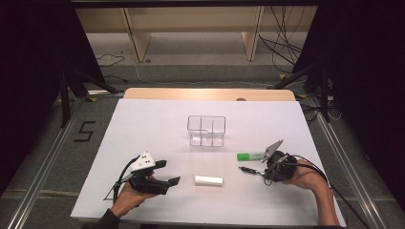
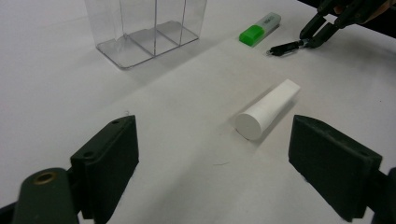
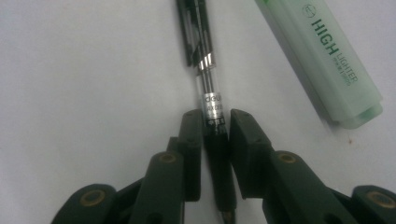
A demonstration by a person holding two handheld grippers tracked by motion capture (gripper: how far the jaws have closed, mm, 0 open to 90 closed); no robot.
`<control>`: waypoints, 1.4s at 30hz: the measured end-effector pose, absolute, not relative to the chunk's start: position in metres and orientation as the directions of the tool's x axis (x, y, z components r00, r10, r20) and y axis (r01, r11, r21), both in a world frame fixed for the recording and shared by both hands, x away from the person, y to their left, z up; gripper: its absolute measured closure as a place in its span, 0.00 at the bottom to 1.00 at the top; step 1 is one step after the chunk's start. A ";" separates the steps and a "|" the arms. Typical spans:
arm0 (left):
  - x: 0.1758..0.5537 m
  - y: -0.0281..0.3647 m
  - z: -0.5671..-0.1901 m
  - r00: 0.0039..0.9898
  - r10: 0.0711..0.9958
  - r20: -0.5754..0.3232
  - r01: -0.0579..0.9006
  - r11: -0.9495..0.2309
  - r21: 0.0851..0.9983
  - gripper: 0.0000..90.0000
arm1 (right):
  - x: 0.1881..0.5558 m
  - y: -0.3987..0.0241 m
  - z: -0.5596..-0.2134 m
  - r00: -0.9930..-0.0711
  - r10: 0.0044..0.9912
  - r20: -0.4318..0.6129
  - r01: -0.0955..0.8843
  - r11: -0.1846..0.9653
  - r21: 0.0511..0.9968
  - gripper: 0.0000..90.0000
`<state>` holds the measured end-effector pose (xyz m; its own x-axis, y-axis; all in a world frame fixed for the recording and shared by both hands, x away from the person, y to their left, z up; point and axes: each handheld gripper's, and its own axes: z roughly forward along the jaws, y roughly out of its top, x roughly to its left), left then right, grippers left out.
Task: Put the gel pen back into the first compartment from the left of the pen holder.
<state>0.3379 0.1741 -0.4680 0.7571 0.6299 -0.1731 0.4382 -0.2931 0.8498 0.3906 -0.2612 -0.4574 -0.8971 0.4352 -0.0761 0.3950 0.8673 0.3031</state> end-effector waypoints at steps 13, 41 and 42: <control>0.339 0.175 -0.469 0.755 0.632 -0.173 0.442 -0.296 0.847 0.18 | 0.387 -0.257 -0.456 -0.905 0.415 -0.096 0.376 0.883 0.281 0.89; 0.340 0.175 -0.471 0.754 0.634 -0.172 0.446 -0.301 0.843 0.18 | 0.318 -0.203 -0.421 -0.794 0.229 -0.564 -0.019 0.917 0.399 0.89; 0.339 0.175 -0.470 0.753 0.635 -0.171 0.446 -0.302 0.842 0.18 | 0.314 -0.201 -0.423 -0.778 0.217 -0.589 -0.041 0.918 0.394 0.89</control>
<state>0.3394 0.1750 -0.4705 0.7534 0.6348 -0.1712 0.4460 -0.3022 0.8425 0.3144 -0.2013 -0.4227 -0.7781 0.2174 -0.5893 -0.0414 0.9184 0.3935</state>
